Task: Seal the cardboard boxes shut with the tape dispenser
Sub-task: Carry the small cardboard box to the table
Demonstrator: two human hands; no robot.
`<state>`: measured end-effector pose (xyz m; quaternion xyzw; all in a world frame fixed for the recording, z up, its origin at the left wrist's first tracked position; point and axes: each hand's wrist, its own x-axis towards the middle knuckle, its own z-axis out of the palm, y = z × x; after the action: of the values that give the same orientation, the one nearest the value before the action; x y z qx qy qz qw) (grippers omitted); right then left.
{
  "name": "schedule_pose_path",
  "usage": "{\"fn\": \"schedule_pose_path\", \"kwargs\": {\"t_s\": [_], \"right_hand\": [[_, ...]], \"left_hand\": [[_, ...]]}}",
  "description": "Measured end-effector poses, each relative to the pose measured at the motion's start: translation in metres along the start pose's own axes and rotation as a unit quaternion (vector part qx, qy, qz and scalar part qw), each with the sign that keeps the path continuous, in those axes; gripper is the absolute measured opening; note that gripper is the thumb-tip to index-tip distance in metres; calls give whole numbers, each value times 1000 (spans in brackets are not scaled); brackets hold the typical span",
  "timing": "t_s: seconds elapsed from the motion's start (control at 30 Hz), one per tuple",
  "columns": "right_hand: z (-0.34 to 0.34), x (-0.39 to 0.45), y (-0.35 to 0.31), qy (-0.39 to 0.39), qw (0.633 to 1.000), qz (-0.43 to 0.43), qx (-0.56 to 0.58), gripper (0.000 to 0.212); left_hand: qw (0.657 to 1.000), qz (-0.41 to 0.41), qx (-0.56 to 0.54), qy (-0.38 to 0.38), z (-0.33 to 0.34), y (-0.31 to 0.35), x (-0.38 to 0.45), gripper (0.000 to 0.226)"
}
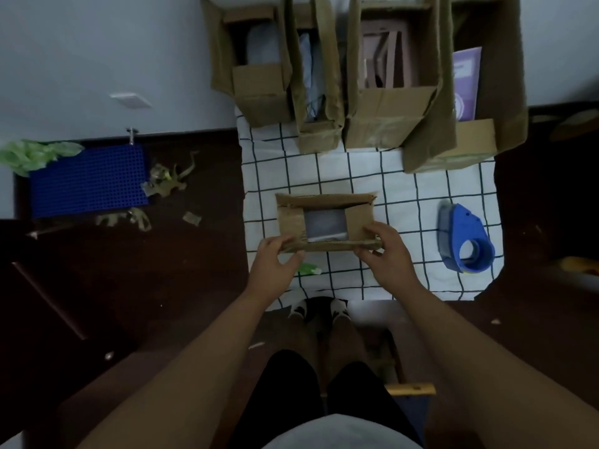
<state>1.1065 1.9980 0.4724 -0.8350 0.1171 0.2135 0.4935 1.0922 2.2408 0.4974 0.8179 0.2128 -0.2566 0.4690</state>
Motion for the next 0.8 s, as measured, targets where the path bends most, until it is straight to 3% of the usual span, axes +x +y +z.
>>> {"fn": "schedule_pose_path", "kwargs": {"t_s": [0.17, 0.37, 0.47, 0.63, 0.73, 0.8], "right_hand": [[12, 5, 15, -5, 1000, 28, -1, 49], [23, 4, 29, 29, 998, 49, 9, 39], [25, 6, 32, 36, 997, 67, -6, 49], [25, 9, 28, 51, 996, 56, -51, 87], [21, 13, 23, 47, 993, 27, -104, 101], [18, 17, 20, 35, 992, 17, -124, 101]], "left_hand": [[999, -37, -20, -3, 9, -13, 13, 40], [999, 0, 3, 51, 20, -27, 22, 44], [997, -16, 23, 73, 23, -33, 30, 71], [996, 2, 18, 90, 20, -33, 39, 99], [992, 54, 51, 105, 17, -28, 42, 106], [988, 90, 80, 95, 15, -23, 43, 96]]}}
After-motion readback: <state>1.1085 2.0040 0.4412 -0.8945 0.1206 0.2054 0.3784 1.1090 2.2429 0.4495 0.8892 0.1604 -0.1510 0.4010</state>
